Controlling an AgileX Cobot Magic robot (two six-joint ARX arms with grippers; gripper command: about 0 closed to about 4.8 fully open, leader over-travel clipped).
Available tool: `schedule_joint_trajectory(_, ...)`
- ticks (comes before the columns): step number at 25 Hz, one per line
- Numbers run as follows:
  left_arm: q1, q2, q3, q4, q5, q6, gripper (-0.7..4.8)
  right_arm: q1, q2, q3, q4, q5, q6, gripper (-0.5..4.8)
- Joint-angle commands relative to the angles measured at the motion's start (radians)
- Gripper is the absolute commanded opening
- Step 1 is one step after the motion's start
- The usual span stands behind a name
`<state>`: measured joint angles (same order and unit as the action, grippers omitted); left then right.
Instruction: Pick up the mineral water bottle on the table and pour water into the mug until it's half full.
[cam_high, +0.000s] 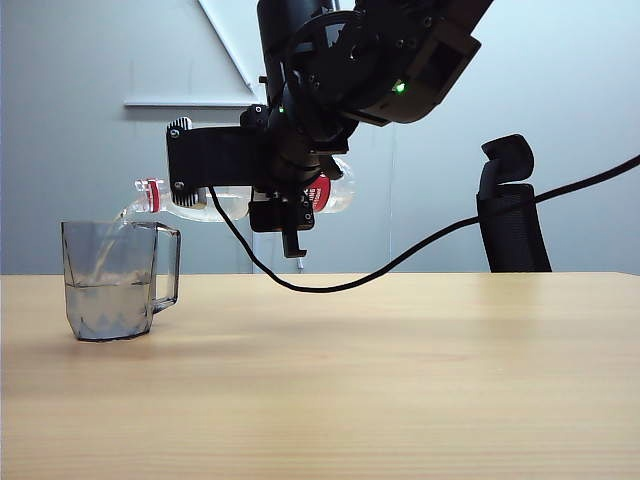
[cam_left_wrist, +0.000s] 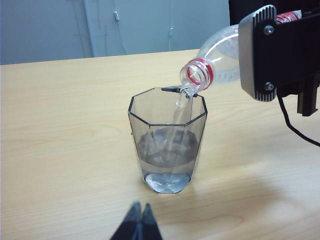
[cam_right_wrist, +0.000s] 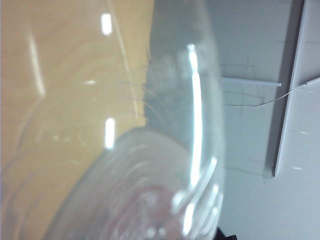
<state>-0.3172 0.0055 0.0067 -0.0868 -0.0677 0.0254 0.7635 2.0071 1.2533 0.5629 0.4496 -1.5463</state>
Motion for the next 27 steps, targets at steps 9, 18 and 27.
schedule_joint_trajectory(9,0.0,0.0,0.002,0.013,0.001,-0.003,-0.02,0.004,-0.011,0.01,0.035,0.032,0.176,2.6)
schedule_joint_trajectory(18,-0.001,0.0,0.002,0.013,0.001,-0.003,-0.02,0.023,-0.012,0.01,0.032,0.031,0.272,2.6)
schedule_joint_trajectory(27,-0.001,0.0,0.002,0.013,0.001,-0.003,-0.02,0.054,-0.035,0.01,0.033,0.122,0.648,2.6)
